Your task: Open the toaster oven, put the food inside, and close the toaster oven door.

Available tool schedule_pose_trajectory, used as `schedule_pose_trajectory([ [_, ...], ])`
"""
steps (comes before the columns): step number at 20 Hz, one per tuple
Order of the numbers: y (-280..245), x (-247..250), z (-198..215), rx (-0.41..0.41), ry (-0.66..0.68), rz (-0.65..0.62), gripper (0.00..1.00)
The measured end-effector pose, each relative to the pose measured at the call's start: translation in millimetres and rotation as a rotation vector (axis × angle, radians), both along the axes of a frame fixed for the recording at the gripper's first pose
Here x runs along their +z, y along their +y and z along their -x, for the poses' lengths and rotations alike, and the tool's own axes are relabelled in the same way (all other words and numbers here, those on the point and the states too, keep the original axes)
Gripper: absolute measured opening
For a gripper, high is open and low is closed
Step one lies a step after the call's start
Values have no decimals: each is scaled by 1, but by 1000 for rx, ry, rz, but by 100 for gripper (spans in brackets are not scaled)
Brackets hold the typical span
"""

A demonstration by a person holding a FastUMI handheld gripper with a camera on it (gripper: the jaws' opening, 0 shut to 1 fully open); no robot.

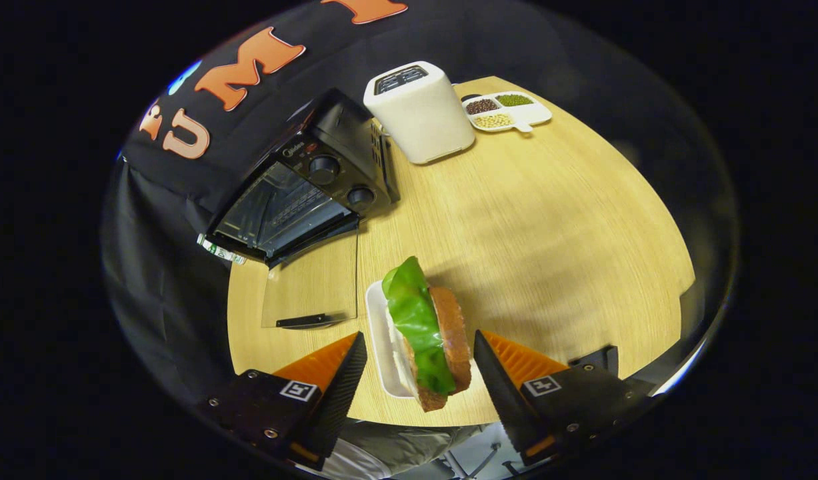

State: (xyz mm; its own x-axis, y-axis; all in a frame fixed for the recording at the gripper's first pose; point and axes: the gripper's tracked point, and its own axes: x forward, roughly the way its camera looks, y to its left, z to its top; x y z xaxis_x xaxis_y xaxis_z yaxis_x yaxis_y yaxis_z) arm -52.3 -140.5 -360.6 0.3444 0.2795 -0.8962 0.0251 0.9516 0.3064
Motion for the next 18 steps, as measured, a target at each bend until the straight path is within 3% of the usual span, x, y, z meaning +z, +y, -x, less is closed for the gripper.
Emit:
schedule_pose_trajectory([
  [1,-1,-1,-2,-6,-2,6,92],
  [3,-4,3,-3,-22,1,8,72],
  [5,-7,4,-5,-52,-8,30,39],
  [6,-10,7,-5,-69,-14,51,31],
  [8,-10,23,-3,-99,-42,63,26],
  [12,10,76,-16,-163,-170,-52,25],
  [16,36,113,-48,-355,-355,-251,25],
  [18,61,120,-58,-447,-419,-411,24],
])
